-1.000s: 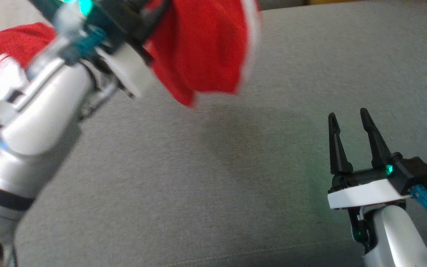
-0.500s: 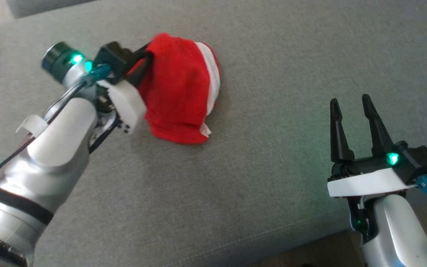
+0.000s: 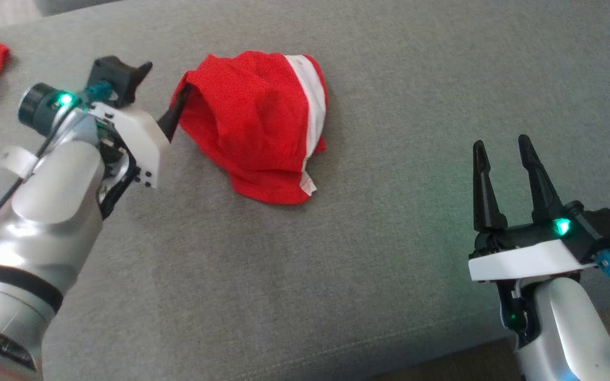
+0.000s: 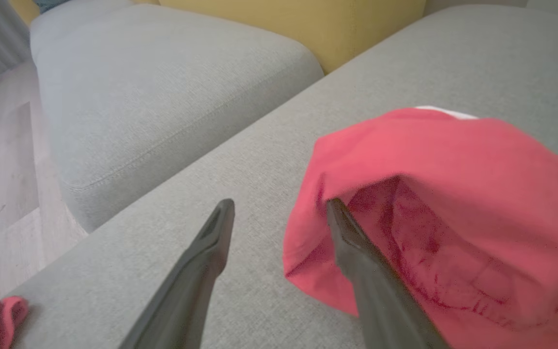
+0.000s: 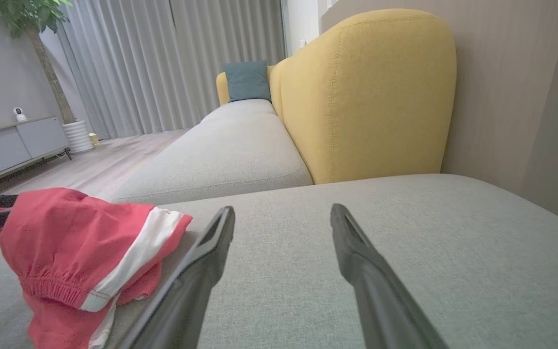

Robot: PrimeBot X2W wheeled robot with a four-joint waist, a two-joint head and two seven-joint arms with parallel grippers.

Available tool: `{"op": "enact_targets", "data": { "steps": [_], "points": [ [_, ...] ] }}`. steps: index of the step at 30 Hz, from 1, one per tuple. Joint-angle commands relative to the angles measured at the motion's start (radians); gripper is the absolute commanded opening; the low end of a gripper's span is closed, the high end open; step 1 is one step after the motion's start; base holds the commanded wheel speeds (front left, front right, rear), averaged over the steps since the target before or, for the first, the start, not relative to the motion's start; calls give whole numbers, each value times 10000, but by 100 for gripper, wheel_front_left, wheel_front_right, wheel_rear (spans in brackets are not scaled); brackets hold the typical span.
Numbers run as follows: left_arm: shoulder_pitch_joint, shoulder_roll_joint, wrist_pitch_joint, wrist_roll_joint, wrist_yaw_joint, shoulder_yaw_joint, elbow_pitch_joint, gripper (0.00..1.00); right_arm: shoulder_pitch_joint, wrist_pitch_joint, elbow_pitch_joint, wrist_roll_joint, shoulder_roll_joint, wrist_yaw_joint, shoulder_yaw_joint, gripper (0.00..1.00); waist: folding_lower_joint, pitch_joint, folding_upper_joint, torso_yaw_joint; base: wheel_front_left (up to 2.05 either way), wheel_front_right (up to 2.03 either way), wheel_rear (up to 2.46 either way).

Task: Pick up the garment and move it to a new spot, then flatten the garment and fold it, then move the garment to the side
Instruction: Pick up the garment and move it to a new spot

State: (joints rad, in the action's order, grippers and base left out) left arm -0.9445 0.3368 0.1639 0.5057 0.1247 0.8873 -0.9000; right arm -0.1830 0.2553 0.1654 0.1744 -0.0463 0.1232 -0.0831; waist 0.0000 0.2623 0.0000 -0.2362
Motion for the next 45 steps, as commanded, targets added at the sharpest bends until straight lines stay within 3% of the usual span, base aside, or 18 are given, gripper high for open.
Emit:
{"op": "enact_targets", "data": {
  "steps": [1, 5, 12, 20, 30, 36, 45],
  "points": [
    [-605, 373, 140, 93, 51, -448, 172, 100, -269, 65, -265, -51, -39, 75, -193, 100, 0, -214, 0, 232, 0, 0, 0],
    [-529, 396, 513, 333, -60, -687, 292, 100, -168, 65, -202, -143, -39, 75, -188, 100, 0, -593, 0, 596, 0, 0, 0],
    [757, 120, 944, 942, -1134, -1610, 1379, 100, 181, 65, -57, -336, -39, 75, -118, 100, 0, -1495, 0, 1289, 0, 0, 0],
    [3937, -171, 976, 926, -2765, -3297, 4666, 100, 687, 65, 56, -467, -39, 75, -20, 100, 0, -2318, 0, 1990, 0, 0, 0],
    [7359, -514, 978, -112, -3667, -4442, 7567, 100, 932, 65, 127, -466, -39, 75, -99, 100, 0, -2609, 0, 2294, 0, 0, 0],
    [8664, -1021, 978, -891, -3782, -5281, 8376, 100, 1213, 65, 216, -316, -39, 75, -131, 100, 0, -2707, 0, 2354, 0, 0, 0],
    [9265, -1636, 979, -1622, -3310, -6059, 8067, 100, 1222, 65, 344, -334, -39, 75, -188, 100, 0, -2722, 0, 2224, 0, 0, 0]
  ]
}}
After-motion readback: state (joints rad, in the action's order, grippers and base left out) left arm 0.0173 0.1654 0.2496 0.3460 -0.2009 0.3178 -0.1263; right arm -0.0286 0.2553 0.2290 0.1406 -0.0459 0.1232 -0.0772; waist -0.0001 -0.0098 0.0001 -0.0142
